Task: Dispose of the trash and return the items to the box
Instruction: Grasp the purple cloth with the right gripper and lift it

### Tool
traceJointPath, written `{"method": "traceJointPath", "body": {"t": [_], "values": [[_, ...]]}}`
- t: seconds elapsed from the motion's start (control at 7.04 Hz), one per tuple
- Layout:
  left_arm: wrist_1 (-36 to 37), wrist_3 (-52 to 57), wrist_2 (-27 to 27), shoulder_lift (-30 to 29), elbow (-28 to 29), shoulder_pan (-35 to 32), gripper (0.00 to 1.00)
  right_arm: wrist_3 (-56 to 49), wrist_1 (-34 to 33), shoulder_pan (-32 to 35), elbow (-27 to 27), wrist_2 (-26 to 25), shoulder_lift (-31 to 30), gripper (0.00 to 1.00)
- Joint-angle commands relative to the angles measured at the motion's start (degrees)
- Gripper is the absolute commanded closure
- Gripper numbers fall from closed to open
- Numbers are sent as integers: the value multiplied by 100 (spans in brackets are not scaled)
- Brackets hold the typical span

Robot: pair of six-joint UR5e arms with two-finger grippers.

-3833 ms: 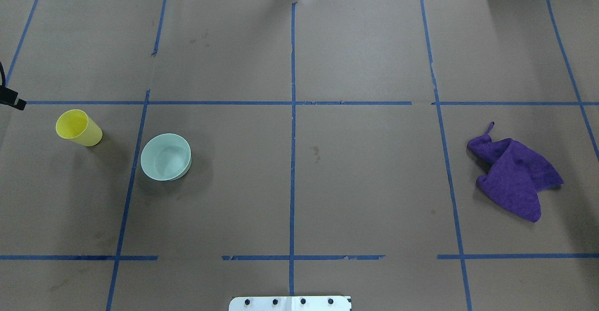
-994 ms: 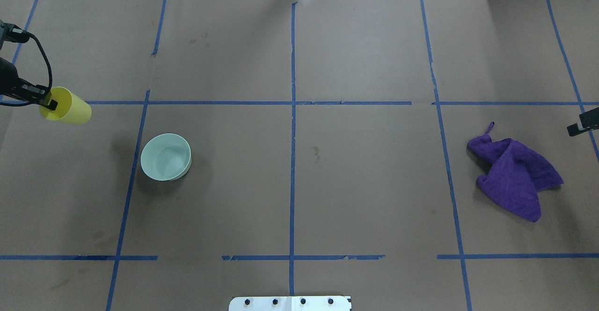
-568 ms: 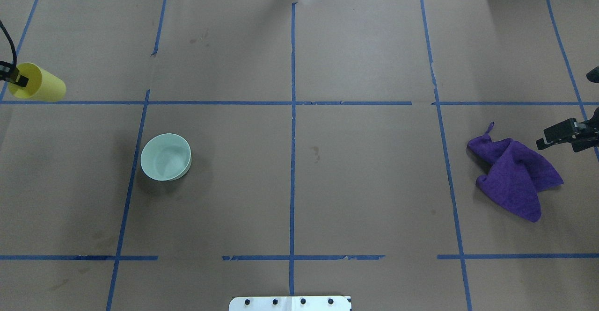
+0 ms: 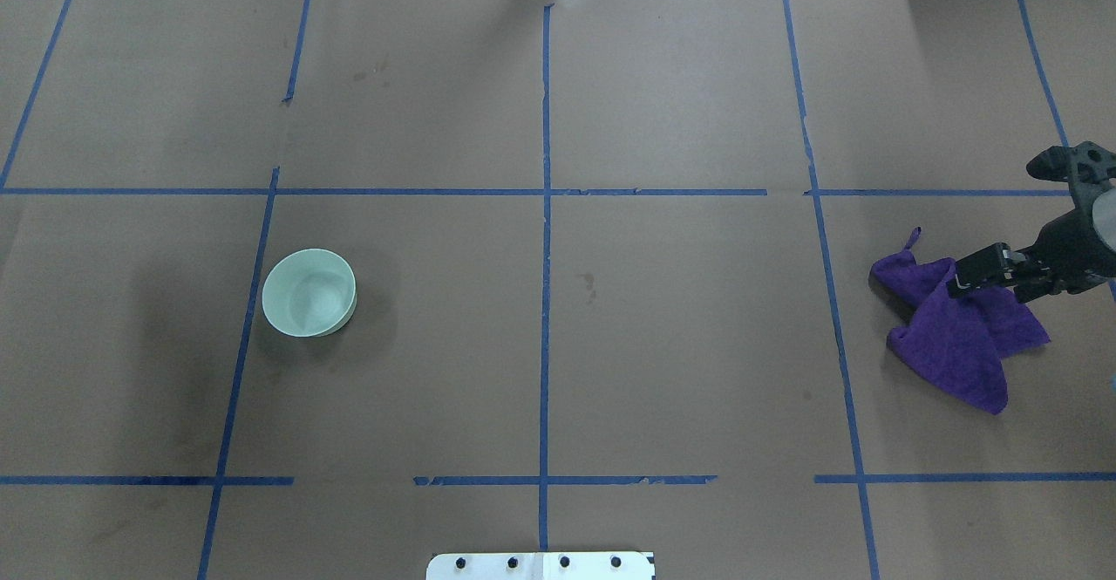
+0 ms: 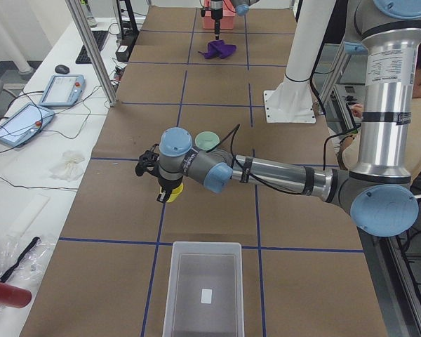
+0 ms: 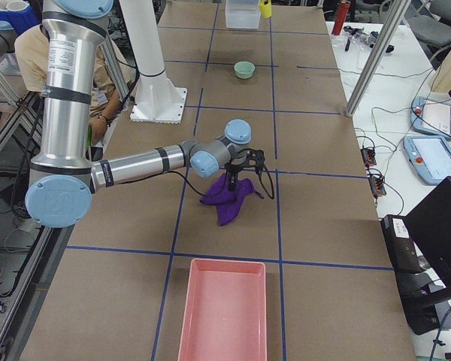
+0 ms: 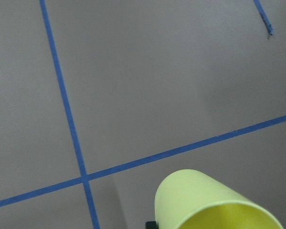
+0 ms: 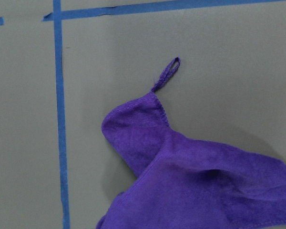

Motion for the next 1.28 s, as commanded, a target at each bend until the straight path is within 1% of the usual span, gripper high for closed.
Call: {"method": "traceJointPath", "body": {"t": [0.0,0.14,0.28,0.43,0.71,0.85,0.99,1.14], "values": [[-10,71,-13,85,18,-140,100,710,60,-322,-21,-479,47,0],[-1,201,-13,93,53,-149,100,930,25,-498,-91,-778,126,0],[-27,315,-39,259,9,-297,100,950,16,-535,-152,-885,127,0],[-18,317,-39,278,-8,-385,100,959,16,-613,-327,-921,257,0],[-18,317,-39,287,0,-395,100,968,42,-605,-442,-965,249,0],[-18,317,-39,287,0,-395,100,968,42,-605,-460,-974,258,12],[-18,317,-39,287,-8,-395,100,959,42,-597,-469,-956,232,69],[-18,317,-39,287,-9,-464,100,959,42,-571,-461,-904,197,100]]}}
